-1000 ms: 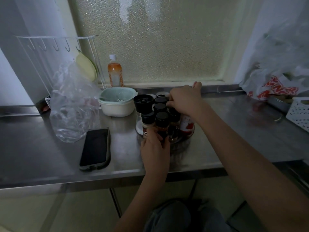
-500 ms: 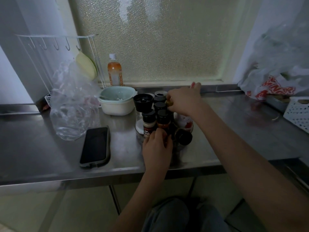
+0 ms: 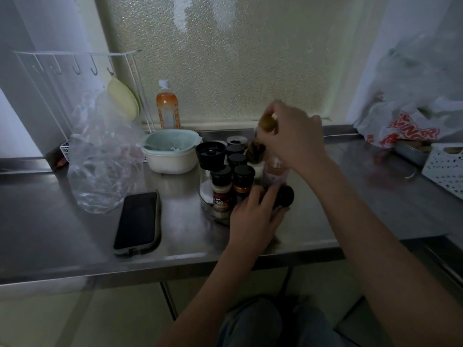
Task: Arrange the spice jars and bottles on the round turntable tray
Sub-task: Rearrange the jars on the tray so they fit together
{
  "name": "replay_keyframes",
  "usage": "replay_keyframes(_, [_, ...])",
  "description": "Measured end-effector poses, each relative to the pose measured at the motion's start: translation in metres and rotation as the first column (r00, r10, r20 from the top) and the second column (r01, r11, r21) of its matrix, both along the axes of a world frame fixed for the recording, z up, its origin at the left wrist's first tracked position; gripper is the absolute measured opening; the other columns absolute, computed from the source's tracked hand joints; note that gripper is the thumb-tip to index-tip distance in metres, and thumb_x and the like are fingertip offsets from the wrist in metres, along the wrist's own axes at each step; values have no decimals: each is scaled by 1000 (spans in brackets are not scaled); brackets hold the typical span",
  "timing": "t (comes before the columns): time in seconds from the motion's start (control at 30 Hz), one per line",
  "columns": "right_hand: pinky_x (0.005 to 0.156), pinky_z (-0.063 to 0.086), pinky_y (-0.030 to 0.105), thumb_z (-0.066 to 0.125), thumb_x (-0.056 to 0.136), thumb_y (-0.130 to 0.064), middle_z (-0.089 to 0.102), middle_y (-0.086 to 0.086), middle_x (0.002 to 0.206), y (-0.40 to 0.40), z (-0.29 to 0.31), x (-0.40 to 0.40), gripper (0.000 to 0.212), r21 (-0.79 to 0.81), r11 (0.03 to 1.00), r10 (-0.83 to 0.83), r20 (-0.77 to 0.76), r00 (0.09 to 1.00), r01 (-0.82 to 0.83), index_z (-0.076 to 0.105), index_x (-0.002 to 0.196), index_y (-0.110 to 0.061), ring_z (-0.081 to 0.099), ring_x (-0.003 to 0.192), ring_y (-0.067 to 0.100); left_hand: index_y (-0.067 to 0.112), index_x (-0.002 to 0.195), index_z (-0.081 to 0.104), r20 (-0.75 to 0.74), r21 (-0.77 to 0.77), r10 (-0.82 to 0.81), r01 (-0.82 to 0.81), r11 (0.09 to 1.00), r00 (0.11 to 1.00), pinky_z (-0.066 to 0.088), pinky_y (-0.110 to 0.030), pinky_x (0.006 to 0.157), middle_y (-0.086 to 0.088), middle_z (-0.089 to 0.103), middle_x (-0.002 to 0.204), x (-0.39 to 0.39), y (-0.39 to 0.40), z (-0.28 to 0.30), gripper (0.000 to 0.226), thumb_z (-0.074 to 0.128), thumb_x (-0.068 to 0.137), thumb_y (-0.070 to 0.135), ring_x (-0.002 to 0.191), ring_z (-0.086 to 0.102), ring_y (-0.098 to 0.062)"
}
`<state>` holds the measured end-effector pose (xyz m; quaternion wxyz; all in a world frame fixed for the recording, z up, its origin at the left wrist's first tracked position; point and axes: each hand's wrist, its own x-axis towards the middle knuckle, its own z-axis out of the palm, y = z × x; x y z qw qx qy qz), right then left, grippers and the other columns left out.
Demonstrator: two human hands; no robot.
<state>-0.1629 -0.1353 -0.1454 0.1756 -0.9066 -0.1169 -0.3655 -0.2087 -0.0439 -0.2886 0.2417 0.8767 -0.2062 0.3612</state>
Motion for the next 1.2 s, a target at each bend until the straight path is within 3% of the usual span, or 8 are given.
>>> replay_keyframes(0.1, [69, 45, 37, 60, 80, -35, 61, 2, 87, -19, 12, -17, 29, 257, 963, 51, 97, 994, -75, 53, 100, -16, 56, 79, 21, 10, 116, 60, -58, -99, 66, -72, 992, 996, 45, -26, 45, -9, 69, 91, 3, -5, 10, 40, 66, 83, 32, 62, 64, -27])
replay_keyframes(0.23, [59, 36, 19, 63, 79, -27, 56, -2, 78, -43, 4, -38, 24, 416, 907, -10, 171, 985, -63, 55, 97, -13, 51, 69, 12, 9, 114, 55, -130, -173, 160, -182, 968, 978, 37, -23, 41, -8, 69, 75, 6, -12, 20, 37, 64, 86, 30, 51, 62, -28])
replay_keyframes(0.43, [57, 40, 5, 65, 82, -24, 50, -16, 69, -51, -31, -49, 18, 523, 852, -32, 96, 995, -23, 53, 90, -14, 51, 61, -8, 5, 120, 51, -185, -181, 184, -218, 959, 965, 34, -25, 44, -12, 67, 63, 6, -23, 19, 47, 65, 85, 32, 47, 62, -32])
replay_keyframes(0.63, [57, 39, 4, 64, 80, -29, 56, -9, 71, -51, -45, -47, 17, 515, 855, -6, 112, 994, -53, 53, 88, -19, 53, 65, 2, 10, 139, 15, -257, -297, 188, -263, 918, 948, 48, -37, 50, -17, 69, 72, 15, -23, 19, 62, 55, 92, 20, 56, 65, -34])
replay_keyframes(0.77, [56, 41, 9, 62, 78, -32, 58, -11, 75, -49, -61, -46, 17, 544, 837, 63, 9, 998, -58, 52, 89, -24, 56, 66, 3, 15, 146, -1, -212, -291, 136, -196, 936, 968, 41, -28, 45, -15, 67, 69, 17, -21, 15, 79, 53, 89, 6, 45, 52, -21])
replay_keyframes(1.0, [61, 42, 9, 68, 81, -21, 60, -7, 83, -34, -81, -37, 21, 467, 879, 123, -27, 992, -96, 58, 100, -21, 55, 70, 1, 12, 144, 30, -129, -319, -57, 13, 948, 990, 54, -41, 54, -17, 69, 98, 4, -7, 11, 59, 45, 87, 7, 64, 64, -33])
replay_keyframes(1.1, [69, 44, 18, 66, 82, -23, 60, -1, 94, -29, -90, -32, 27, 423, 900, 147, -63, 987, -107, 59, 108, -18, 55, 80, 10, 10, 118, 51, 4, -343, -26, 26, 939, 1000, 51, -29, 52, -10, 68, 89, -10, 6, 7, 36, 56, 82, 5, 67, 63, -24])
replay_keyframes(1.2, [71, 41, 13, 65, 85, -24, 59, 1, 100, -23, -99, -29, 30, 423, 896, 185, -76, 980, -137, 57, 113, -19, 55, 86, 12, 11, 84, 52, 30, -289, 115, -101, 952, 993, 38, -26, 49, -5, 60, 72, -12, 17, 1, 14, 64, 76, 9, 66, 55, -22])
